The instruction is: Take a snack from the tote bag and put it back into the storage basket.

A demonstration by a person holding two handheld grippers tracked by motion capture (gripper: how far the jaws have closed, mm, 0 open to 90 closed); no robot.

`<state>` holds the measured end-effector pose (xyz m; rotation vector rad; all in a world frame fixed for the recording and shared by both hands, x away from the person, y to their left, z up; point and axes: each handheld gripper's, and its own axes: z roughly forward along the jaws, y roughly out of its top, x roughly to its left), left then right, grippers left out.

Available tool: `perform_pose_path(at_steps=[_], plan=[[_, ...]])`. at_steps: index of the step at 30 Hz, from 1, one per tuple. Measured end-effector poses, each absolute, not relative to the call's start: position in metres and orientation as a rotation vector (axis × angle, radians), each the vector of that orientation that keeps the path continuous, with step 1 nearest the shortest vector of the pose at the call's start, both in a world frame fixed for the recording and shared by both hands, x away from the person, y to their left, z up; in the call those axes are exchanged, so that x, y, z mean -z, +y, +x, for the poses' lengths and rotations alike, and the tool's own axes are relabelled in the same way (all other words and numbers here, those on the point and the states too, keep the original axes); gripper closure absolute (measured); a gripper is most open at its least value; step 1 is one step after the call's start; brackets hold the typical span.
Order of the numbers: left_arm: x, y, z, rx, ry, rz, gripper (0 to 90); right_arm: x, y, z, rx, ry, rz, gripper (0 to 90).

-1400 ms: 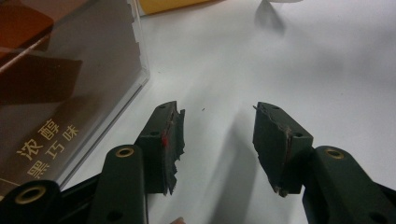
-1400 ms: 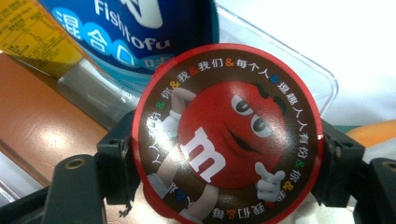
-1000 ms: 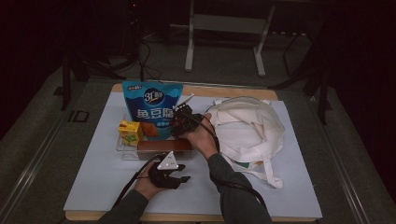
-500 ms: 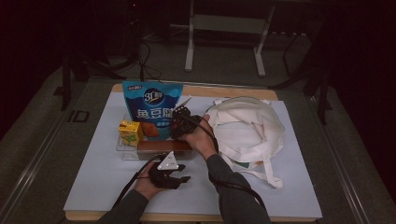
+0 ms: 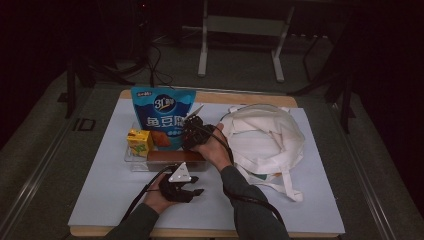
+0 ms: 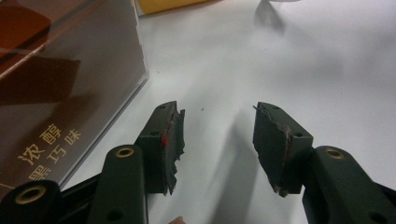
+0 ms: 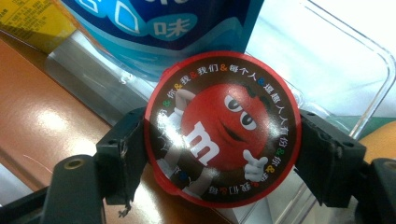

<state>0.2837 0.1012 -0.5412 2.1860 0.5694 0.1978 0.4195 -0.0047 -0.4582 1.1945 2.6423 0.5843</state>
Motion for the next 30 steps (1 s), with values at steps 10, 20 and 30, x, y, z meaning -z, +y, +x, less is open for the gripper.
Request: perform_pose_path(at_steps=[10, 20, 30], plan=[[0.541, 0.101, 0.284, -0.198, 0.569, 2.186, 50.3, 0.456, -0.007, 0.420, -0.606, 2.646, 1.199, 25.1], [0.541, 0.101, 0.284, -0.198, 0.569, 2.187, 50.3, 0.449, -0.011, 0.419, -0.635, 2.637, 1.189, 24.1], [0.541, 0.101, 0.284, -0.198, 0.569, 2.188, 50.3, 0.445, -0.013, 0.417, -0.629, 2.623, 1.143, 25.0]])
